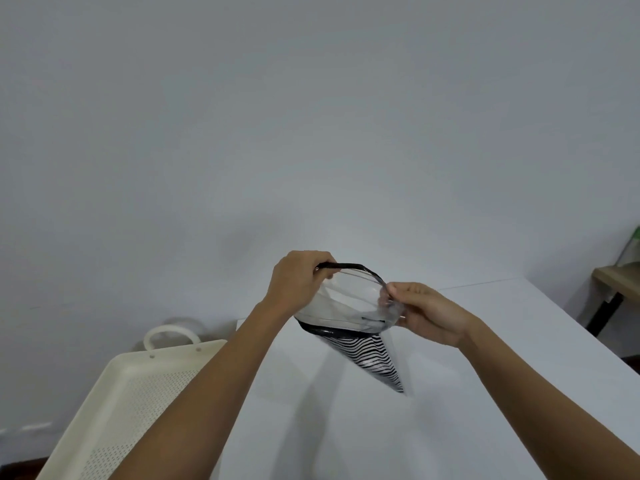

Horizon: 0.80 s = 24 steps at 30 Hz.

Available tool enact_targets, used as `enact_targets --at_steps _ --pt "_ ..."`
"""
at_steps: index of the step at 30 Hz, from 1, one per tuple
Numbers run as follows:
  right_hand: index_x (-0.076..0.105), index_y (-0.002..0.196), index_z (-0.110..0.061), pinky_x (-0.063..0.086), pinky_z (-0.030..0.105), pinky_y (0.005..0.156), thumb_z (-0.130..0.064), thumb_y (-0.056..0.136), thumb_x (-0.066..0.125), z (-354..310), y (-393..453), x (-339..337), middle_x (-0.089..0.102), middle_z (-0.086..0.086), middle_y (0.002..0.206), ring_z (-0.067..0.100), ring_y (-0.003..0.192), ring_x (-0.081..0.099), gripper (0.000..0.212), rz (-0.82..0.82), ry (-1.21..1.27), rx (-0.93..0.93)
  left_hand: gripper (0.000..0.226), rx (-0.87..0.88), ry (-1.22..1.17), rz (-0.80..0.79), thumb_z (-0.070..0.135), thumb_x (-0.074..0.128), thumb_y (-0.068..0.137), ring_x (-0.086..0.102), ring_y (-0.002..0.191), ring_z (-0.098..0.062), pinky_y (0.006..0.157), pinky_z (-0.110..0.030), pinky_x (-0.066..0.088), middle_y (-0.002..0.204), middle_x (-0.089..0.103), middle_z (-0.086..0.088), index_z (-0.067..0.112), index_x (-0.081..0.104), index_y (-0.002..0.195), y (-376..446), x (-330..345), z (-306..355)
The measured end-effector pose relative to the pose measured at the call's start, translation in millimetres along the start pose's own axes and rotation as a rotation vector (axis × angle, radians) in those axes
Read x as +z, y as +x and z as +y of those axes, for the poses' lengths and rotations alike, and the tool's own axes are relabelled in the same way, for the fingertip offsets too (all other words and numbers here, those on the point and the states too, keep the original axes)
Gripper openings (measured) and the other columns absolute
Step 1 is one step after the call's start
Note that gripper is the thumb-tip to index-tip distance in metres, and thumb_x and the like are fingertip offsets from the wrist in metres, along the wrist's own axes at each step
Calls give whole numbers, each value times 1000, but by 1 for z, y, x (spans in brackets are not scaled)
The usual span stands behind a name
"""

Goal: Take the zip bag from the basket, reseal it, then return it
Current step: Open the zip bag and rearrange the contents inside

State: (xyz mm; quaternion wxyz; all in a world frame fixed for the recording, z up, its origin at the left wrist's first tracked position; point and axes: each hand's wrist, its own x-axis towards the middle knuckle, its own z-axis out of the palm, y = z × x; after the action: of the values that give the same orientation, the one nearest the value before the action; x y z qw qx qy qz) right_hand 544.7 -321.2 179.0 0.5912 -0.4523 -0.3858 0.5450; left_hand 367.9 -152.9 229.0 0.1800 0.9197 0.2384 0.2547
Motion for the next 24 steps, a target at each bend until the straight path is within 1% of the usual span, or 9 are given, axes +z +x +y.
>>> enact_targets --at_steps 2,5,10,13,16,18,20,22,24 --pt "60 86 -10 48 28 81 -34 81 69 5 -1 -4 61 3 85 15 80 59 27 -21 86 19 14 -20 9 -16 32 62 92 67 72 -16 70 -38 54 75 73 7 27 73 86 0 0 -1" --pt "59 86 -9 49 28 81 -32 81 69 2 -1 -5 59 3 84 14 78 59 25 -13 121 2 14 -35 32 -33 33 62 91 68 72 -15 70 -37 56 76 73 8 27 74 86 2 -1 -2" --pt "69 74 -14 49 17 65 -17 81 71 -7 -5 -1 60 3 72 11 63 58 8 121 -177 -68 12 -80 23 -74 32 63 89 69 68 -9 66 -30 50 72 72 11 29 73 82 -1 -2 -5" --pt "70 67 -17 45 17 62 -5 81 73 -5 -2 5 60 7 67 15 60 54 18 235 -329 -147 12 -97 -19 -118 28 65 89 69 68 -9 70 -32 55 66 70 13 27 74 80 -4 -4 -9" --pt "69 69 -11 45 20 64 -2 78 76 -4 2 12 54 15 70 18 63 53 14 350 -437 -216 13 -101 -46 -211 27 67 88 67 65 -5 70 -30 55 62 68 14 25 73 77 -3 -7 -17" --pt "70 70 -10 45 27 67 -5 76 78 -5 4 16 51 16 71 20 67 54 12 402 -477 -223 8 -62 -48 -265 30 70 86 67 69 -6 71 -27 52 69 69 16 23 75 83 -2 -6 -18" --pt "70 72 -10 45 32 67 -6 75 79 -6 7 20 52 17 74 21 67 55 10 415 -507 -215 18 11 -78 -285 31 71 86 68 82 -11 77 -25 51 89 71 13 25 73 103 -3 -1 -14" --pt "72 74 -9 47 30 67 -7 75 80 -9 10 28 56 17 77 20 66 57 8 389 -536 -218 29 82 -141 -284 28 70 88 68 93 -13 84 -24 52 105 72 8 25 68 117 -4 6 -8" --pt "73 77 -7 49 23 64 -9 75 80 -11 13 33 60 15 78 15 64 60 8 368 -545 -233 27 139 -220 -275 24 68 89 67 96 -8 86 -21 51 103 74 8 24 69 116 -4 11 -2"
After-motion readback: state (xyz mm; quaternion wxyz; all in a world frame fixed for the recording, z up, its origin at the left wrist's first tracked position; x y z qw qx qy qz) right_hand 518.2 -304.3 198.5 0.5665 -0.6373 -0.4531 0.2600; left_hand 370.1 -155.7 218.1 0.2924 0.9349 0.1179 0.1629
